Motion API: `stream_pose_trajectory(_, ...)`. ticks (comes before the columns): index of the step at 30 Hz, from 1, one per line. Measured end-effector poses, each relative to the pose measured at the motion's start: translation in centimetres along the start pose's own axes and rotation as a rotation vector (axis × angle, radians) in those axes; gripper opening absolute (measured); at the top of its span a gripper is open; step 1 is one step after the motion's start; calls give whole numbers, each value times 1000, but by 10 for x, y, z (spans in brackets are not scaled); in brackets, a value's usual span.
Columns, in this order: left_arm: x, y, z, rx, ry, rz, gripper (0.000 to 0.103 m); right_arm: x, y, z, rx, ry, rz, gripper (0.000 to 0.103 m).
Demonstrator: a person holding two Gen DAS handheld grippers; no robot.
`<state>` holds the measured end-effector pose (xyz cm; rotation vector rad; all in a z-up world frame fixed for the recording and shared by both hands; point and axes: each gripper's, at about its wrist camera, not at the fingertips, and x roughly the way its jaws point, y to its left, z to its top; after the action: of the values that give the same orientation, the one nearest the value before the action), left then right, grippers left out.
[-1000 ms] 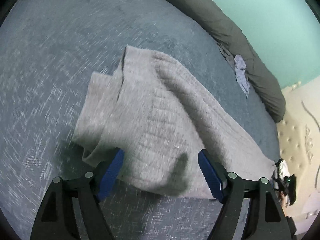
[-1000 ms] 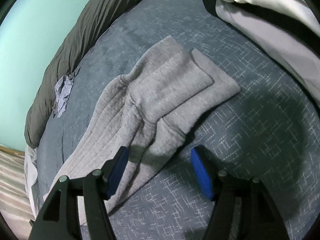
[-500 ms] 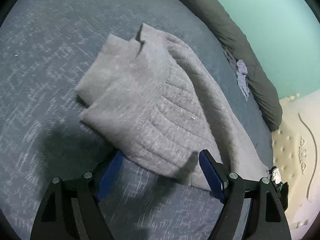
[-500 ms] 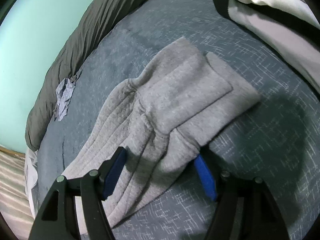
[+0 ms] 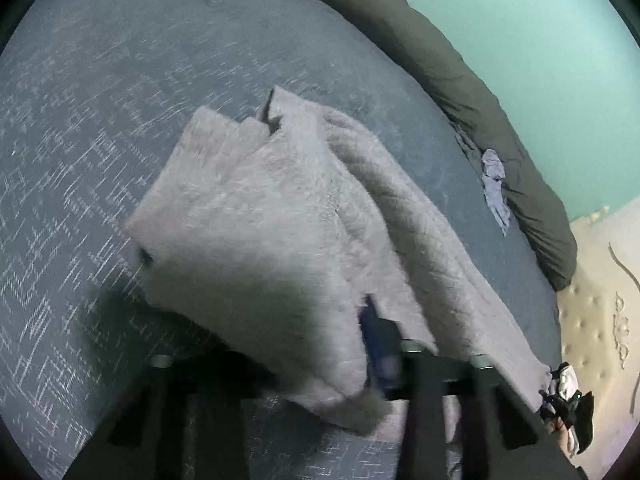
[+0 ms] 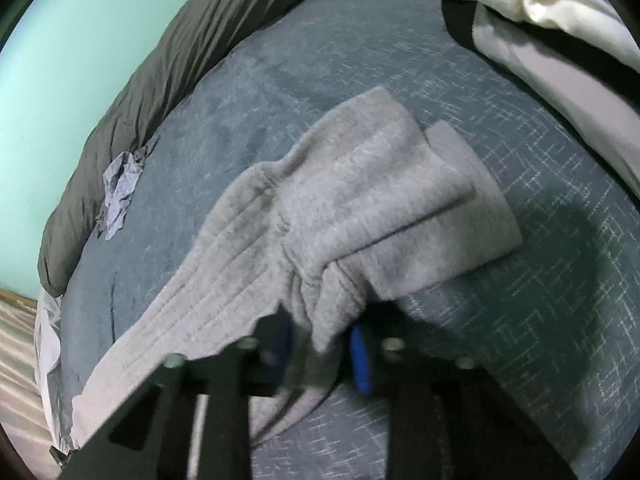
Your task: Fold clothes
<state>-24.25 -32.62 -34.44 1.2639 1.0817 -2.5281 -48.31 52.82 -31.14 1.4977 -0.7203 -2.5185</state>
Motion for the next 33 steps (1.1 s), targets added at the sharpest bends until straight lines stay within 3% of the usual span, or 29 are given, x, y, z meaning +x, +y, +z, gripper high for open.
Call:
stream_pose_trajectory(2,-6,-6,6,17,-6,4,16,-8,8,1,-19,-27,6,13)
stream_pose_trajectory(10,-62,-12,26,26,-48,-35,13,-80,35,13,-43,-92,77,12)
stream_pose_trajectory(16,-104,4,15,15,-42,-60,12,-136,38,-9,-82,-83,98,12)
stream_pose_trajectory(19,-127,32,-6,16,-13,-70,12,-158,27,-31,-94,-64,98,12)
stream_pose_trajectory(27,-129,80,-66,-31,90,-50,13,-151,-23,-101,-94,44,28,12)
stream_pose_trajectory(31,-118,85,-74,-37,135,-10,15,-141,-36,-110,-76,84,-11,14)
stream_pose_trajectory(33,-114,85,-75,-44,158,10,21,-136,-41,-114,-72,104,-32,17)
